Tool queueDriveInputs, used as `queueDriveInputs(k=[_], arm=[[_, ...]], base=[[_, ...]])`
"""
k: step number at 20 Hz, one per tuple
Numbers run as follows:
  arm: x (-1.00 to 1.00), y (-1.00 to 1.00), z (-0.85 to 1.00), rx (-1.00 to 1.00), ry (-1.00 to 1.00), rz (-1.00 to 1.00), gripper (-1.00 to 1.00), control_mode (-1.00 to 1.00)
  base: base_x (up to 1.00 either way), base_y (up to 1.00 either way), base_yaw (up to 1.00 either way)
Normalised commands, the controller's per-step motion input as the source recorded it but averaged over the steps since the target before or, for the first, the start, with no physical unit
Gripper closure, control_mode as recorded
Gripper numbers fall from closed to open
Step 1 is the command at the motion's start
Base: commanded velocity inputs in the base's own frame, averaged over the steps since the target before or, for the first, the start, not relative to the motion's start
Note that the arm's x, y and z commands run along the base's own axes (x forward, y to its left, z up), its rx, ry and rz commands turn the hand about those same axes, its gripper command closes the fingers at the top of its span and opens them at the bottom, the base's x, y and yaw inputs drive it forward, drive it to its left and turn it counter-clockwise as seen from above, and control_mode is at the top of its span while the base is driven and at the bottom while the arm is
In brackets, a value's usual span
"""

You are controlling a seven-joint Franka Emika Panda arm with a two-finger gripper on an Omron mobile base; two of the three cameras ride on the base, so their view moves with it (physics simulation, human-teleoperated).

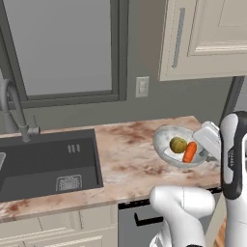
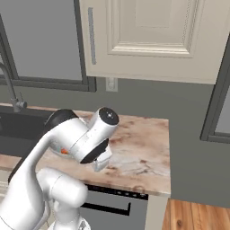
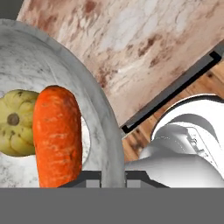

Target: Dump the squash and carrot from the bowl so the bowl can be washed. Place the bowl in the sink after clearing the leftovers.

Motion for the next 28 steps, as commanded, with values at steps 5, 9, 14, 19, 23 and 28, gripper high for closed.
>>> queueDriveInputs(k=[5, 9, 14, 19, 23, 28], arm=[[0.02, 0.00, 0.00, 0.00, 0.04, 0.00, 1.00, -1.00], [-0.21, 0.00, 0.00, 0.00, 0.00, 0.00, 1.00, -1.00], [0.00, 0.00, 0.00, 0.00, 0.00, 0.00, 1.00, 1.00], [0.00, 0.00, 0.00, 0.00, 0.00, 0.00, 1.00, 1.00], [0.00, 0.00, 0.00, 0.00, 0.00, 0.00, 1.00, 1.00], [0.00, 0.00, 0.00, 0.00, 0.00, 0.00, 1.00, 1.00]], base=[[0.00, 0.00, 0.00], [0.00, 0.00, 0.00], [-0.36, 0.26, 0.03], [0.00, 0.83, 0.05], [0.00, 1.00, 0.04], [0.06, 0.91, 0.04]])
